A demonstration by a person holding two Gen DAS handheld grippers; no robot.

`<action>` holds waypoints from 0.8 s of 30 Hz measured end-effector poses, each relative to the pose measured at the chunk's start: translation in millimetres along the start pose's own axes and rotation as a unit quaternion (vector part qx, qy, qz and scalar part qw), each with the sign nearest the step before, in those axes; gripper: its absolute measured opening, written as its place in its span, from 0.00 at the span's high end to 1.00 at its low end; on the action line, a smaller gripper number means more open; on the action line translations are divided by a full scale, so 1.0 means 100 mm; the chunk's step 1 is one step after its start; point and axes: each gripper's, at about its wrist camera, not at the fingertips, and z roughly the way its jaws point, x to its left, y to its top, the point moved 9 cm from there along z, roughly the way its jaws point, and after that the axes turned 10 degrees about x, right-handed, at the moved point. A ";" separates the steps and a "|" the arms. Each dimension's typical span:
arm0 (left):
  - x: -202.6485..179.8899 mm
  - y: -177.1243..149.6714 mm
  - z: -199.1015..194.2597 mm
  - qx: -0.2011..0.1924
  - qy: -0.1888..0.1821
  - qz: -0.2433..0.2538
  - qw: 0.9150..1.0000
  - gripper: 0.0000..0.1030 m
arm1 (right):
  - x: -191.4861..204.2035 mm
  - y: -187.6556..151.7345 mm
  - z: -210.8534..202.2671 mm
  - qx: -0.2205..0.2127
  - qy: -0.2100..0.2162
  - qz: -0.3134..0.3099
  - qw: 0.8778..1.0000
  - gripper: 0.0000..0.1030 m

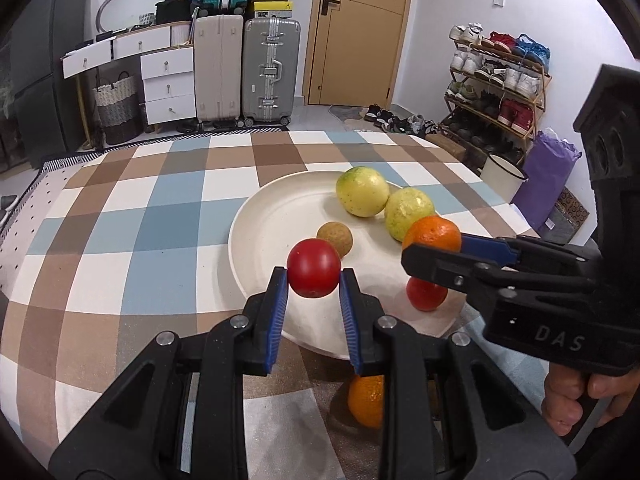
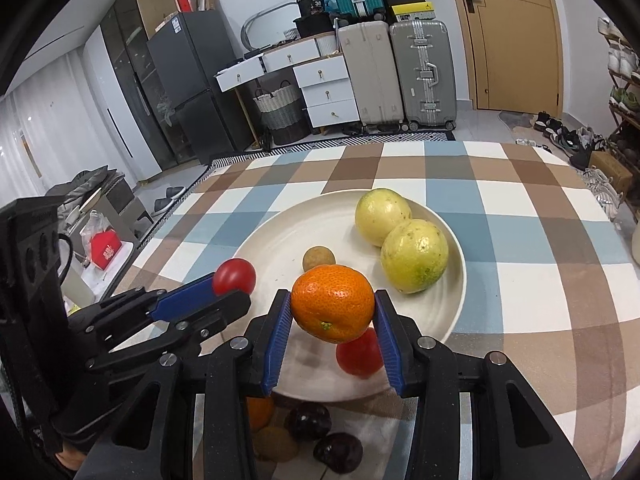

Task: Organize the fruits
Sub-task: 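Lower the orange onto the plate with the right tool while the left tool lowers the tomato, then move the right tool to the dark plum beside the kiwi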

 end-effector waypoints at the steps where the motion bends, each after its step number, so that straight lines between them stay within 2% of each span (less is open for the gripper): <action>1: 0.01 0.00 0.02 0.001 0.000 -0.002 1.000 0.77 | -0.01 0.01 0.03 0.002 -0.001 0.002 1.000 0.59; 7: 0.03 -0.01 0.01 0.002 -0.001 -0.005 1.000 0.77 | 0.01 0.04 0.12 0.006 -0.012 -0.004 1.000 0.59; 11: 0.04 -0.01 -0.08 -0.003 -0.002 -0.006 1.000 0.74 | 0.05 0.05 0.01 -0.010 -0.016 -0.011 1.000 0.51; 13: 0.05 -0.03 -0.14 -0.002 -0.001 -0.008 1.000 0.60 | 0.06 0.03 -0.06 -0.014 -0.020 -0.015 1.000 0.47; 14: 0.06 -0.05 -0.17 -0.003 0.002 -0.011 1.000 0.56 | 0.06 0.02 -0.10 -0.015 -0.022 -0.016 1.000 0.41; 16: 0.11 -0.09 -0.27 -0.006 0.016 -0.018 1.000 0.34 | 0.03 -0.02 -0.20 -0.021 -0.029 -0.015 0.999 0.32; 17: 0.13 -0.10 -0.31 -0.007 0.018 -0.019 1.000 0.28 | 0.00 -0.04 -0.24 -0.023 -0.030 -0.012 0.999 0.23; 18: 0.16 -0.12 -0.37 -0.012 0.022 -0.022 0.999 0.17 | -0.02 -0.07 -0.29 -0.025 -0.029 -0.009 0.999 0.15; 20: 0.20 -0.17 -0.51 -0.023 0.024 -0.028 0.999 0.09 | -0.08 -0.12 -0.40 -0.029 -0.030 0.000 0.999 0.09; 21: 0.23 -0.20 -0.58 -0.027 0.029 -0.032 0.999 0.00 | -0.10 -0.15 -0.44 -0.028 -0.033 0.002 0.999 0.05; 24: 0.28 -0.32 -0.78 -0.037 0.048 -0.034 0.998 0.00 | -0.15 -0.27 -0.56 -0.028 -0.030 0.004 0.999 0.01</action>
